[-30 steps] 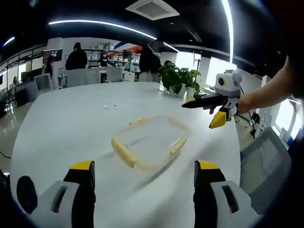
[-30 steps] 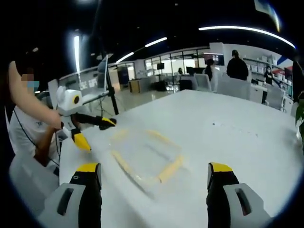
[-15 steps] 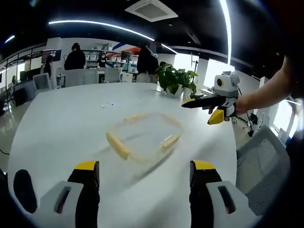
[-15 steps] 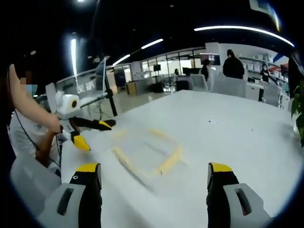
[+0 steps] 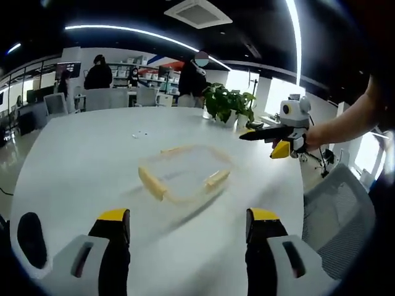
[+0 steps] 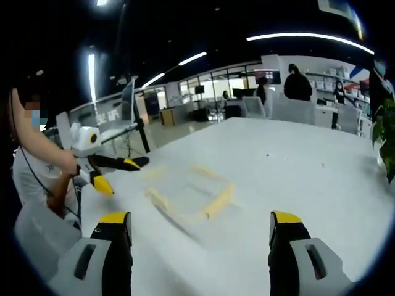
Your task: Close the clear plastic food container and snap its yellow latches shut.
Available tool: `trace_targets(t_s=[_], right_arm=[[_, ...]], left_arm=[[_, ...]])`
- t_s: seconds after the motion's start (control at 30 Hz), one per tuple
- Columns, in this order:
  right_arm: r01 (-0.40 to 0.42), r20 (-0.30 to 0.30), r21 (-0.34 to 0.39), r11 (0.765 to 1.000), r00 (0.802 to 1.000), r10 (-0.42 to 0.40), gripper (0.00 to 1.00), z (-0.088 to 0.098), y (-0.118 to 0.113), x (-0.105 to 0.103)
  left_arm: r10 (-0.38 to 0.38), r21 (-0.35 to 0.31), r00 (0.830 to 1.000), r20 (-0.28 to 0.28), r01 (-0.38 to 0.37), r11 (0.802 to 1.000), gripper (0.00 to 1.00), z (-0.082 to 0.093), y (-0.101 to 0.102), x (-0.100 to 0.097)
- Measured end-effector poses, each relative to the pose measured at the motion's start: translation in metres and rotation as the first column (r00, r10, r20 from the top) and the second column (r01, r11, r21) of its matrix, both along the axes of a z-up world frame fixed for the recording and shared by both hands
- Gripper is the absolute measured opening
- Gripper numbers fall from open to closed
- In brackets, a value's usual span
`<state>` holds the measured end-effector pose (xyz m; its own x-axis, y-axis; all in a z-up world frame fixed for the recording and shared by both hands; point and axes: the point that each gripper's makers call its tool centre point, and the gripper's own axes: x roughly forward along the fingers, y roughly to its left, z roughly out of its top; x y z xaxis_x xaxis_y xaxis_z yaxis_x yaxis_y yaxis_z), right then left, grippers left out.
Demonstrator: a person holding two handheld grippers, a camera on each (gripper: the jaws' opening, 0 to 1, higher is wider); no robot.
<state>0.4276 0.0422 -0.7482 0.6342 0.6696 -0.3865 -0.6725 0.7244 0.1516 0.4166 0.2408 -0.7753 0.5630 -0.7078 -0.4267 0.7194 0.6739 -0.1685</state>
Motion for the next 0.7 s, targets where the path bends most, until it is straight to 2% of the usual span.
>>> trace_targets(t_s=[0.2, 0.7], right_arm=[[0.007, -0.003, 0.003, 1.000, 1.000, -0.007, 0.93, -0.002, -0.001, -0.006], [0.022, 0.013, 0.021, 1.000, 1.000, -0.023, 0.94, 0.006, -0.006, -0.027]], left_arm=[[0.006, -0.018, 1.000, 0.001, -0.006, 1.000, 0.76, 0.004, 0.000, -0.005], [0.026, -0.014, 1.000, 0.007, -0.026, 1.000, 0.81, 0.005, 0.007, -0.024]])
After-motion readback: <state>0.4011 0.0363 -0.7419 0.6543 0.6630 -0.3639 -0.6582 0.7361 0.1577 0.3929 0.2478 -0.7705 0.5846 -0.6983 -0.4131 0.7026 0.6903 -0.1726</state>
